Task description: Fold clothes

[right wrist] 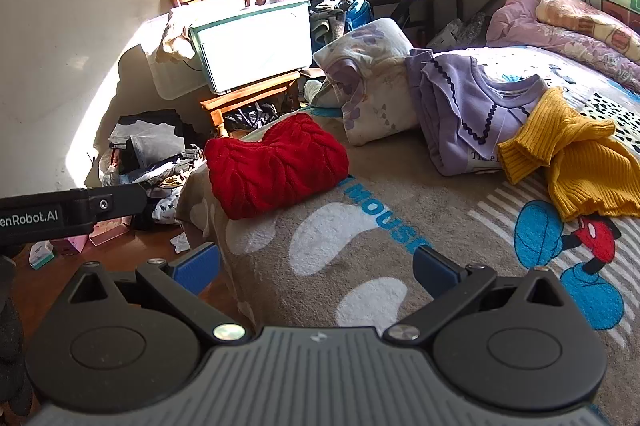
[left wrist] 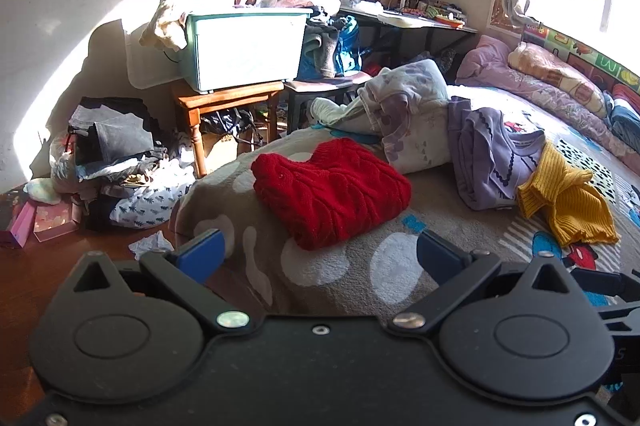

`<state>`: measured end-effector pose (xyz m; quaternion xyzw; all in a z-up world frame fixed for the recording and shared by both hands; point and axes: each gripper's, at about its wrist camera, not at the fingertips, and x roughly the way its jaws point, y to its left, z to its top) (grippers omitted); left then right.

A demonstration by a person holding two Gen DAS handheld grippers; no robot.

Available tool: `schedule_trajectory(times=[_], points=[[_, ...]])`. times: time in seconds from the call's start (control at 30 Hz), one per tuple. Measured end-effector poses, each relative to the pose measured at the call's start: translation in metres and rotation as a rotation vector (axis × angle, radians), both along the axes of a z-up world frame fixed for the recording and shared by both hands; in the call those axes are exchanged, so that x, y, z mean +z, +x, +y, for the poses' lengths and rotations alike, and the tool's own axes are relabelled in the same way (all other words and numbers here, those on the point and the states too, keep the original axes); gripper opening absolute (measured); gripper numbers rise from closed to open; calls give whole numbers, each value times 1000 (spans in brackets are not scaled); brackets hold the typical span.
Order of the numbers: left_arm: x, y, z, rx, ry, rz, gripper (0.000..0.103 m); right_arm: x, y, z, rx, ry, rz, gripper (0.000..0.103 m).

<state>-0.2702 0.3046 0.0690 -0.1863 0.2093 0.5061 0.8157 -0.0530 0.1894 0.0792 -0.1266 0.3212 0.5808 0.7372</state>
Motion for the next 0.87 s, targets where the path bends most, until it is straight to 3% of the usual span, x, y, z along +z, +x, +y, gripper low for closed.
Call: schedule_trajectory(times=[0.2,0.5,0.87], points=[[2,-5,2,-22,8,-48,103,-2,-1,0,4,-1,6,102],[-6,2,6,-54,-45,0,103,-5,-1,0,8,-5,7,102],[-9,3,6,-36,-39,18,103,-3,-1,2,13,-3,9,102]])
